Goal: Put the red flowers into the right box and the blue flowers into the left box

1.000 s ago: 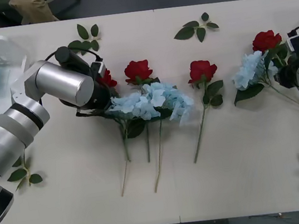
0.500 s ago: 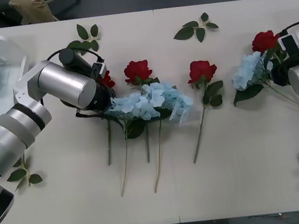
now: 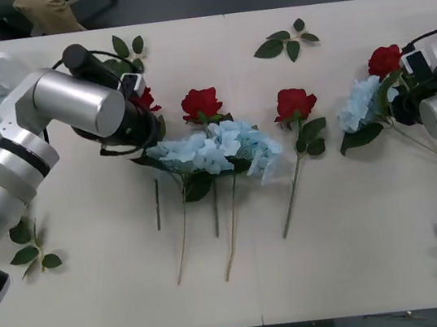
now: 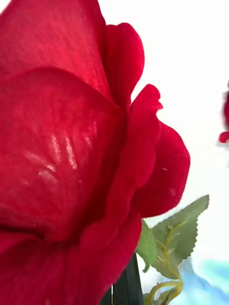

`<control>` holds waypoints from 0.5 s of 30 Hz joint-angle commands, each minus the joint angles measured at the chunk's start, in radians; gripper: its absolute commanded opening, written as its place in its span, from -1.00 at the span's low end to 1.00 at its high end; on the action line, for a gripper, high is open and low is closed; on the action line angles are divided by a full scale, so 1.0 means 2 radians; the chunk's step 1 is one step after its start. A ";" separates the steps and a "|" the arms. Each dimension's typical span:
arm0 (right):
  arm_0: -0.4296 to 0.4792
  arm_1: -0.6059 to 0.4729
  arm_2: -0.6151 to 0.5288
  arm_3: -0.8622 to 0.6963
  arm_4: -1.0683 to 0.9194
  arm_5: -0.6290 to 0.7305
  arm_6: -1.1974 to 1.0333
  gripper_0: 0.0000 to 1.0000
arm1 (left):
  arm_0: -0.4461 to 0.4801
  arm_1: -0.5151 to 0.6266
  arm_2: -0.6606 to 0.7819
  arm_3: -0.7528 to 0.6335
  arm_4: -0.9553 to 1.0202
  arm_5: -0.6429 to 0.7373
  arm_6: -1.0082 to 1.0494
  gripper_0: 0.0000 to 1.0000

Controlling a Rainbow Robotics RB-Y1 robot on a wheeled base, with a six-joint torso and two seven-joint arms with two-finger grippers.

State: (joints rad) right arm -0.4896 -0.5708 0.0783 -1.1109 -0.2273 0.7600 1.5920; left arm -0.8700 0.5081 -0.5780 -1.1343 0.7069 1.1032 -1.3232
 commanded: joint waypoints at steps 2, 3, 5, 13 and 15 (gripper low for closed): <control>-0.001 0.009 0.011 0.003 -0.014 0.003 0.024 0.54 | -0.027 0.032 0.048 -0.053 0.042 0.060 -0.024 -1.00; -0.001 0.009 0.011 0.003 -0.015 0.003 0.024 0.46 | -0.027 0.035 0.054 -0.056 0.048 0.066 -0.033 -1.00; -0.001 0.010 0.012 0.004 -0.018 0.003 0.024 0.15 | -0.027 0.044 0.081 -0.064 0.073 0.087 -0.067 -1.00; -0.001 0.009 0.012 0.007 -0.026 0.003 0.025 -0.68 | -0.035 0.067 0.162 -0.083 0.167 0.127 -0.217 -1.00; -0.001 0.009 0.012 0.007 -0.026 0.003 0.023 -0.78 | -0.036 0.070 0.180 -0.083 0.209 0.127 -0.254 -1.00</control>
State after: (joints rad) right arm -0.4908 -0.5630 0.1045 -1.1000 -0.2785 0.7620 1.6088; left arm -0.8874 0.6204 -0.2545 -1.2662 1.0494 1.3559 -1.7152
